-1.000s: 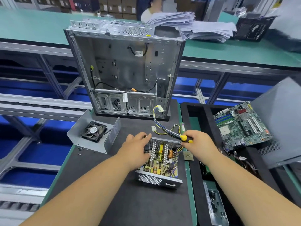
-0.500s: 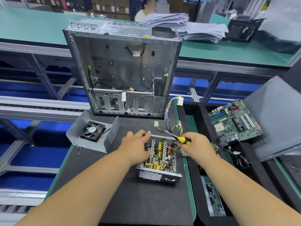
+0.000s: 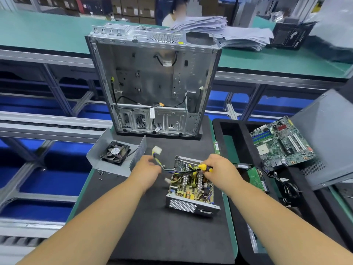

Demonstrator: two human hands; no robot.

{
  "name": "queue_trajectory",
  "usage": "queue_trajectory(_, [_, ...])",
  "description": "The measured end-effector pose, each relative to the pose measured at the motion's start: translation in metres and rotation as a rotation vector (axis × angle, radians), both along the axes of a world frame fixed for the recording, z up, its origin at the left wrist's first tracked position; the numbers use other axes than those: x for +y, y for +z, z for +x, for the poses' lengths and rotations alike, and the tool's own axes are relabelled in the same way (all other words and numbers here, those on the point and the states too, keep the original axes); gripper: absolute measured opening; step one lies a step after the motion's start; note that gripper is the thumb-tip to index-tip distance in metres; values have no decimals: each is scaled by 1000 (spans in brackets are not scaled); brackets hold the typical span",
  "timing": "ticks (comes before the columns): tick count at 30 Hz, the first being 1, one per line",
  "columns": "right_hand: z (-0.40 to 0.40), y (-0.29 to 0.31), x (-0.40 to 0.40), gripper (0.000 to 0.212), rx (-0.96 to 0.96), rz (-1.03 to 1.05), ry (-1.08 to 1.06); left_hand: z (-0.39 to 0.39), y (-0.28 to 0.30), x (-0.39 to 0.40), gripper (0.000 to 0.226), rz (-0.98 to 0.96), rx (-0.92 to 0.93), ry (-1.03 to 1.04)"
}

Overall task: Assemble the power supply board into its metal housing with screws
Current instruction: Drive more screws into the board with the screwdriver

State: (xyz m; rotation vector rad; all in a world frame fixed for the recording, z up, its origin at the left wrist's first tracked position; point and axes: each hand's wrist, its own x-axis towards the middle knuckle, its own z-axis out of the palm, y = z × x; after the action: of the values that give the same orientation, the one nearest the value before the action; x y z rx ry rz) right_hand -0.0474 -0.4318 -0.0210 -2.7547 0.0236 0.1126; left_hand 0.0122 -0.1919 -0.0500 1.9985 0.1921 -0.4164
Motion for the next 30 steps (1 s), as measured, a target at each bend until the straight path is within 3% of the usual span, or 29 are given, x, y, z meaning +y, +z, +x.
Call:
queue_trajectory(3, [1,-2,3,12,11,-5,25,-2,-2,8,52,291,-316,-102])
queue_trajectory(5, [1,-2,3,14,17,14,26,-3,0,8,55,326,-467,-294])
queue_trajectory(7, [-1,-3,3,12,18,35,19,-2,1,5,50,321,-423,-539])
queue_trajectory(11, [-7,0,3,23,25,116,1,3,-1,-2,47,649,-394,-892])
queue_trajectory(15, [-9,0,3,23,41,160,-41,1,3,5,53,657,-458,-948])
queue_trajectory(18, [-10,0,5,14,35,155,-71,-2,4,14,75,573,-425,-982])
queue_trajectory(21, [-13,-1,6,21,32,178,-104,-7,6,15,89,561,-407,-996])
queue_trajectory(30, [-25,-4,8,16,16,264,-172,-19,2,2,80,575,-408,-902])
